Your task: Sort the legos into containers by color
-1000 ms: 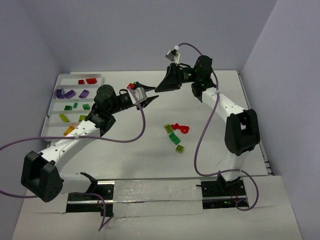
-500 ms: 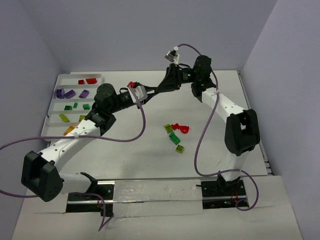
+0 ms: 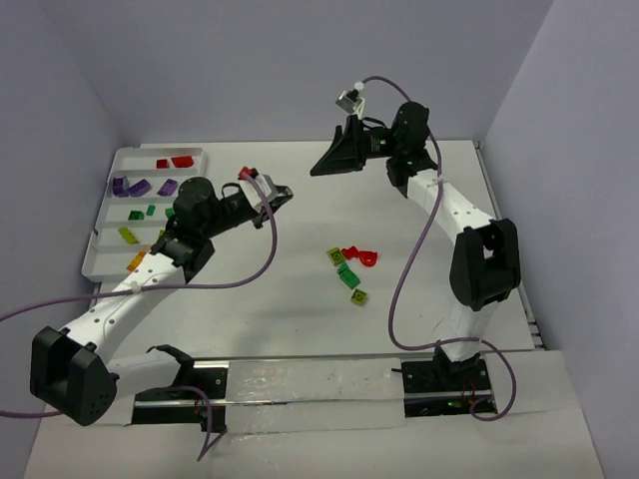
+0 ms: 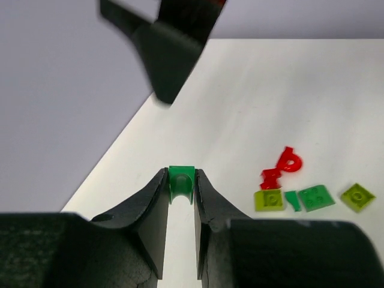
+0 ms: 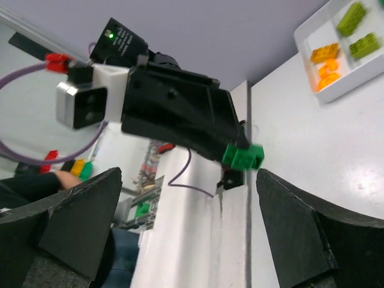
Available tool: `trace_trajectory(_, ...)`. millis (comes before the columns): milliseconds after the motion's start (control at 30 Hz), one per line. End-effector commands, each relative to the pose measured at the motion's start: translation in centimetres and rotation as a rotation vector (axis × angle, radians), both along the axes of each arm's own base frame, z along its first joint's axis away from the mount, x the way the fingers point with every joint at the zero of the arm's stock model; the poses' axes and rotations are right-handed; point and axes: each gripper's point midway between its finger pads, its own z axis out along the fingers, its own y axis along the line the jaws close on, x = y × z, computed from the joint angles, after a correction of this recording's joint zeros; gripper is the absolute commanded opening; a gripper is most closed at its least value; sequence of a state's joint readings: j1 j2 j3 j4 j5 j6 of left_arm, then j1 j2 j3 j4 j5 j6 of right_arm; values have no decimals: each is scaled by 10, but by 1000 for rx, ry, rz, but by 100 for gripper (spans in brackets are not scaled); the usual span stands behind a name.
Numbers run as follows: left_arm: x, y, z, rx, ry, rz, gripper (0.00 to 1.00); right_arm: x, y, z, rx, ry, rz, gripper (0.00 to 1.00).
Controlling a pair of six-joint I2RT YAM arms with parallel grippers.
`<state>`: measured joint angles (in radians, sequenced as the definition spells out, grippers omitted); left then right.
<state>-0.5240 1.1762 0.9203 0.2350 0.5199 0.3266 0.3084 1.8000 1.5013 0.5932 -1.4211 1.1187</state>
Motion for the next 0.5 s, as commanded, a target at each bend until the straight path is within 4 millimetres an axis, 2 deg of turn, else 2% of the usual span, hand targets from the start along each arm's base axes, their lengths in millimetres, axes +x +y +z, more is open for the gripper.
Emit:
trace_trajectory(0, 36, 81, 0, -37, 126, 309, 0, 45, -24, 7, -109, -75, -262, 100)
trace_trajectory(33, 39, 89, -3, -45, 165, 344, 0, 51, -27, -1, -148, -154, -287, 100)
trace_trajectory(67, 49, 114, -9, -61, 231, 437, 0, 59, -31, -14, -240, -240, -350, 100)
trace_trajectory(133, 69, 173, -29, -62, 358, 626, 0, 66, -43, -36, -394, -272, -428, 100)
trace_trajectory(233, 79, 215, -43, -35, 474, 760, 0, 75, -53, -51, -481, -311, -486, 100)
trace_trajectory(267, 88, 243, -58, -20, 529, 840, 0, 77, -59, -60, -524, -330, -497, 100)
trace_trajectory(367, 103, 308, -91, -12, 708, 1020, 0, 76, -71, -80, -614, -374, -492, 100)
trace_trajectory(400, 108, 326, -107, -21, 767, 1058, 0, 73, -73, -86, -633, -379, -479, 100)
trace_trajectory(467, 117, 344, -111, -45, 810, 1083, 0, 70, -79, -92, -666, -399, -475, 100)
